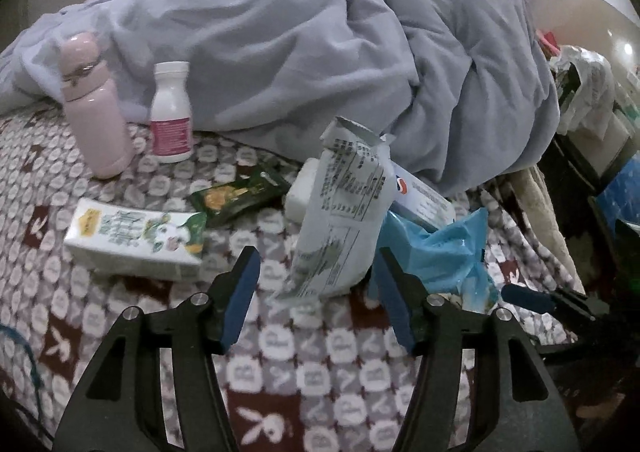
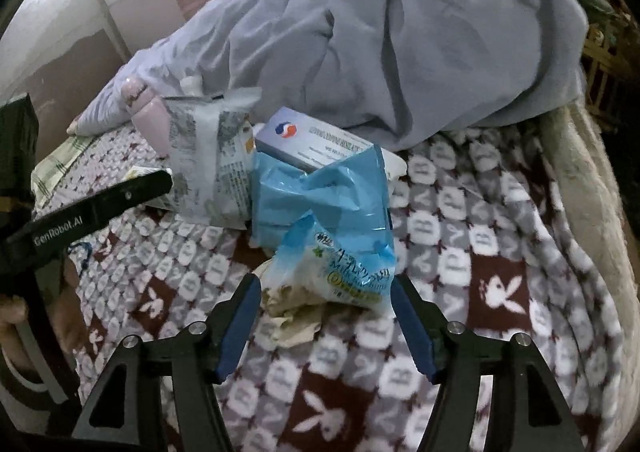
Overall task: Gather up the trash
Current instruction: 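Grasp the white snack wrapper with the left tool while the right tool grasps the blue packet, then carry the white wrapper and blue packet to the bucket and release them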
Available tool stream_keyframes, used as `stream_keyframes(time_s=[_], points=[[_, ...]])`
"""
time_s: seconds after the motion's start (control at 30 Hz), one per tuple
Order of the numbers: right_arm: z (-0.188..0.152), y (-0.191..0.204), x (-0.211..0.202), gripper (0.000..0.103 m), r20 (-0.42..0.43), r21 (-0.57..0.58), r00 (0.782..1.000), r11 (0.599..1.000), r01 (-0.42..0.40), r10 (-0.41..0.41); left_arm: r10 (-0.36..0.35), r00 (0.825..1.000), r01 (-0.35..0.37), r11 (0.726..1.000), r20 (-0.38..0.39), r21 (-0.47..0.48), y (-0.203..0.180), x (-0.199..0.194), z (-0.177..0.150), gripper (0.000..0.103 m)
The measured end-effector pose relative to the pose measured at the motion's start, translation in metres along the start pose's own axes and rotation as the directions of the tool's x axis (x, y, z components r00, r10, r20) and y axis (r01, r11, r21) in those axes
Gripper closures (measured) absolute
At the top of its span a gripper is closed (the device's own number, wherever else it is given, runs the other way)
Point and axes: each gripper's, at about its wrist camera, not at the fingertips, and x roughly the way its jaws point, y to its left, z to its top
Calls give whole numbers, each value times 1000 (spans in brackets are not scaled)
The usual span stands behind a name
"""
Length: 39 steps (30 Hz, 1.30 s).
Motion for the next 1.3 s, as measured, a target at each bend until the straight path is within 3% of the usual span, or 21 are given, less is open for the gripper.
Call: stream_keyframes(time_s=[0.3, 0.33, 0.43, 0.57, 0.7, 0.87, 1.0, 1.3], points=[[7, -10, 18, 38, -44, -74, 997, 995, -65, 62, -16, 1000, 17, 998, -24, 53, -9, 30, 8, 47], [8, -12, 16, 38, -40, -78, 996, 994, -80, 77, -17, 1000, 18, 998, -15, 54, -10, 30, 8, 56], [9, -19, 10, 36, -28, -71, 992, 989, -128, 126, -21, 1000, 22, 998, -15, 64, -11, 30, 8, 60], [9, -20, 18, 35, -42, -101, 991, 986, -129, 125, -24, 1000, 25, 997, -18, 68, -9, 26, 7, 63], [6, -22, 16, 49, -21, -103, 993, 988, -117, 116, -21, 1000, 20, 997, 14, 76, -7, 7, 8, 64], [3, -26, -16, 51, 60, -44, 984, 986, -162, 165, -63, 997, 60, 996, 46, 60, -6, -22, 13, 64], [-2, -29, -43, 51, 99, -43, 984, 989, -144, 147, -125, 991, 123, 991, 46, 49, -14, -38, 14, 64], [-30, -59, -106, 51, 166, 7, 985, 999, -48, 46, -245, 969, 240, 960, 16, 146, -96, -54, 0, 64]])
